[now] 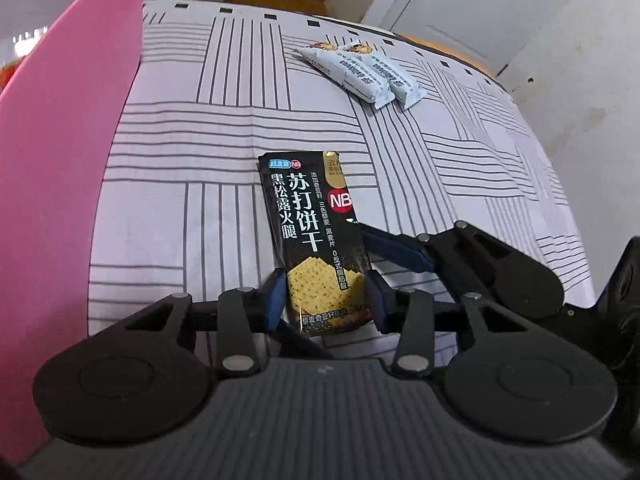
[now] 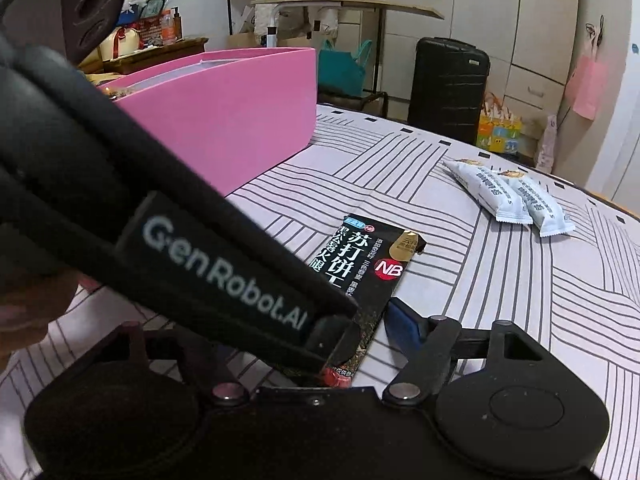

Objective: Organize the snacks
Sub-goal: 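Grasp the black NB cracker pack with the left tool and lift, then carry the cracker pack into the pink box and open the left tool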

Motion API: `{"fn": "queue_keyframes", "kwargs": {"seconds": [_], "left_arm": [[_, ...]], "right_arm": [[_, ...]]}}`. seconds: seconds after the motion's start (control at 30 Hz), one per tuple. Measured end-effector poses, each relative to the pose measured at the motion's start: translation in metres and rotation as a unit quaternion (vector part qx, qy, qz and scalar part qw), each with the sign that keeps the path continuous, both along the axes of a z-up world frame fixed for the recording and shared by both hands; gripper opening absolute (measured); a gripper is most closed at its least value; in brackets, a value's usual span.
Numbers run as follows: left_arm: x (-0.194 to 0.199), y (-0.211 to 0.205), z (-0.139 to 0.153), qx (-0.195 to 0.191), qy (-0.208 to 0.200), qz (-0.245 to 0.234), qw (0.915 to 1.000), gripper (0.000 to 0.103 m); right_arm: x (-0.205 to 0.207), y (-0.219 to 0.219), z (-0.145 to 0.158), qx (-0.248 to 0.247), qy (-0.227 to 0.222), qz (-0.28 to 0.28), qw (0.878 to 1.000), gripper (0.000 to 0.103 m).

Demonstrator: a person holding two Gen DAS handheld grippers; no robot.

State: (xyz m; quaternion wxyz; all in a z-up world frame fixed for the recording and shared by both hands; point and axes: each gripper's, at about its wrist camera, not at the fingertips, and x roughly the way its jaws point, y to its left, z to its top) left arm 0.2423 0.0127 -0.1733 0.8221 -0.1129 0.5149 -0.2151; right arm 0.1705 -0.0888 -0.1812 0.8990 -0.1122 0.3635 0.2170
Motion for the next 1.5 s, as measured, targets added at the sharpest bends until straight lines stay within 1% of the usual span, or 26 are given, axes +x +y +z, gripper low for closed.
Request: {"fn": "queue_keyframes", "kwargs": {"seconds": [0.2, 0.37, 0.63, 0.77, 0.93, 1.0, 1.07, 1.2, 1.3, 1.4, 1.5], "left_arm": [[-0.006, 0.000, 0.004, -0.008, 0.034, -0.003, 0.9994, 0.041], [-0.016, 0.005, 0.015, -0.023, 0.060, 0.000, 0.9979, 0.041], [-0.043, 0.008, 0.050, -0.019, 0.061, -0.005, 0.9979, 0.042], [-0.064, 0.015, 0.071, -0.020, 0.050, 0.002, 0.9985, 0.042], [-0.082, 0.022, 0.099, -0.021, 0.039, 0.004, 0.9990, 0.042], [-0.089, 0.027, 0.110, -0.030, 0.034, 0.020, 0.9988, 0.042], [-0.094, 0.032, 0.118, -0.031, 0.026, 0.025, 0.9989, 0.042], [-0.102, 0.041, 0.134, -0.032, 0.008, 0.035, 0.9988, 0.042], [-0.105, 0.049, 0.144, -0.032, -0.004, 0.041, 0.9986, 0.042], [-0.108, 0.058, 0.154, -0.030, -0.015, 0.048, 0.9983, 0.042], [-0.108, 0.068, 0.163, -0.027, -0.024, 0.059, 0.9976, 0.042]], "right_arm": [[-0.016, 0.007, 0.010, -0.019, 0.014, -0.001, 1.000, 0.077], [-0.034, 0.005, 0.025, -0.020, 0.018, 0.000, 1.000, 0.077], [-0.057, 0.010, 0.058, -0.019, 0.021, 0.006, 1.000, 0.077], [-0.073, 0.015, 0.077, -0.017, 0.017, 0.021, 0.999, 0.077], [-0.096, 0.023, 0.100, -0.025, -0.008, 0.038, 0.999, 0.077], [-0.100, 0.026, 0.109, -0.024, -0.015, 0.041, 0.999, 0.077], [-0.104, 0.031, 0.113, -0.027, -0.026, 0.047, 0.998, 0.077], [-0.118, 0.040, 0.122, -0.035, -0.051, 0.061, 0.996, 0.077], [-0.120, 0.048, 0.131, -0.040, -0.062, 0.071, 0.995, 0.077], [-0.131, 0.062, 0.141, -0.057, -0.080, 0.087, 0.991, 0.077], [-0.128, 0.075, 0.148, -0.064, -0.093, 0.102, 0.988, 0.076]]}}
